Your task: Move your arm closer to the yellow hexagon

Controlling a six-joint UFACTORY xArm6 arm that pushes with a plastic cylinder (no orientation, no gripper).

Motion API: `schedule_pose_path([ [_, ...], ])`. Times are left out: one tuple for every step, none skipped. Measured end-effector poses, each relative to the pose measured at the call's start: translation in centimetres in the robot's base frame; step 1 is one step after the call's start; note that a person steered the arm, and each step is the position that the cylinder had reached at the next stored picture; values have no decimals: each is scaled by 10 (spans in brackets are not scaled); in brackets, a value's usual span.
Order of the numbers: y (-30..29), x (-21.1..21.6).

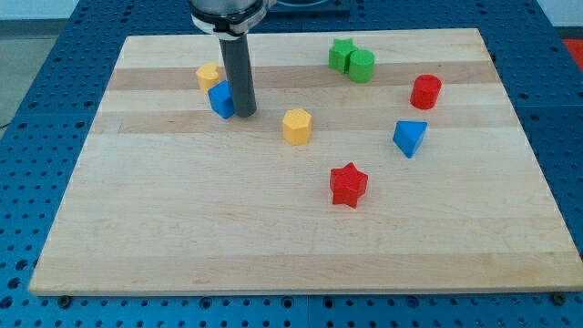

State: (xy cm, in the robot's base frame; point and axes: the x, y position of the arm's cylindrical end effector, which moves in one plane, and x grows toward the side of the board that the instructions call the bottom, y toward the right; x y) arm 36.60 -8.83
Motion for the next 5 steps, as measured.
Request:
schedule_pose_path([
  [-8, 0],
  [-20, -1],
  [-14, -1],
  [40, -1],
  [102, -1],
])
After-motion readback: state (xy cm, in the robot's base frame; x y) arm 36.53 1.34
